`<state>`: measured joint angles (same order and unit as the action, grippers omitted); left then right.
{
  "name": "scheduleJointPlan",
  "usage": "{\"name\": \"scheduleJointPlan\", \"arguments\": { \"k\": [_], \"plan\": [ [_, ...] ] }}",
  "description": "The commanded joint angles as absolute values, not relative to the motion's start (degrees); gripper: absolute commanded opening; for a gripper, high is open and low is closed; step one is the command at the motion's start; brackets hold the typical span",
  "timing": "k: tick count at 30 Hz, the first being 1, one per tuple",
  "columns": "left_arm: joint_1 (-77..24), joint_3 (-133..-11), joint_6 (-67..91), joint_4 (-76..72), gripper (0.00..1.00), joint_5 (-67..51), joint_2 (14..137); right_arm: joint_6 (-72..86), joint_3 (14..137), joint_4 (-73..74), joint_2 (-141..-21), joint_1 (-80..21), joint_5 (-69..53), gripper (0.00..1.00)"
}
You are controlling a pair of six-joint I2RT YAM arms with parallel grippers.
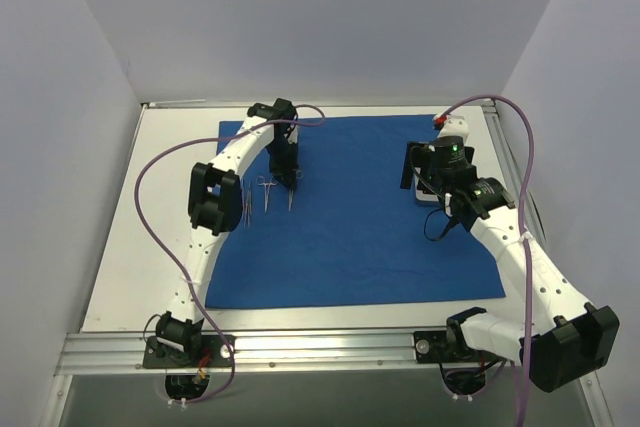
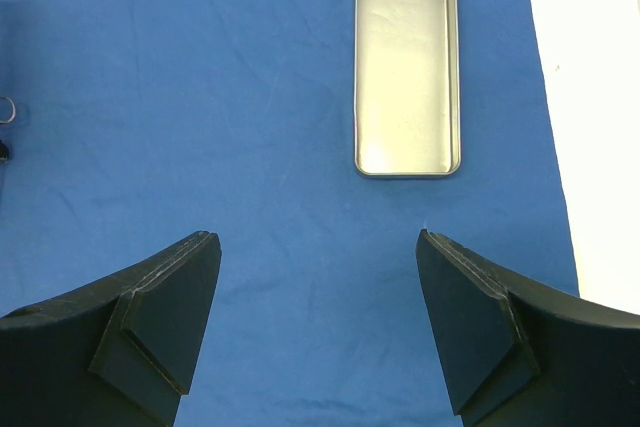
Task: Open and lay out the surgical kit
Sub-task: Place the medical item in the surgical kit.
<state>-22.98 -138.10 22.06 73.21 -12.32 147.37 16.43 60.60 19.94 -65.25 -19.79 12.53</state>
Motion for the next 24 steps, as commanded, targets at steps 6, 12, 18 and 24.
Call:
{"name": "scheduleJointPlan", "arguments": {
  "k": [6,12,18,24],
  "plan": [
    [-22.59,-137.91,21.88,74.45,0.22,-11.60,145.99,16.17,60.38,18.63,-65.21,-19.07,12.48,0.81],
    [-22.32,-137.37,22.06,73.92,0.24,-10.81,146.42,16.17,60.55,18.46,-65.39,-19.07,12.22,0.81],
    [-22.15,-137.64,22.06,73.74,0.31,-10.55,147.30,16.00,60.56,18.72,-65.39,-18.98,12.30,0.81],
    [-22.06,-137.37,22.06,73.21,0.37,-10.81,147.13,16.00,60.91,18.81,-65.65,-18.81,12.31,0.81]
  ]
}}
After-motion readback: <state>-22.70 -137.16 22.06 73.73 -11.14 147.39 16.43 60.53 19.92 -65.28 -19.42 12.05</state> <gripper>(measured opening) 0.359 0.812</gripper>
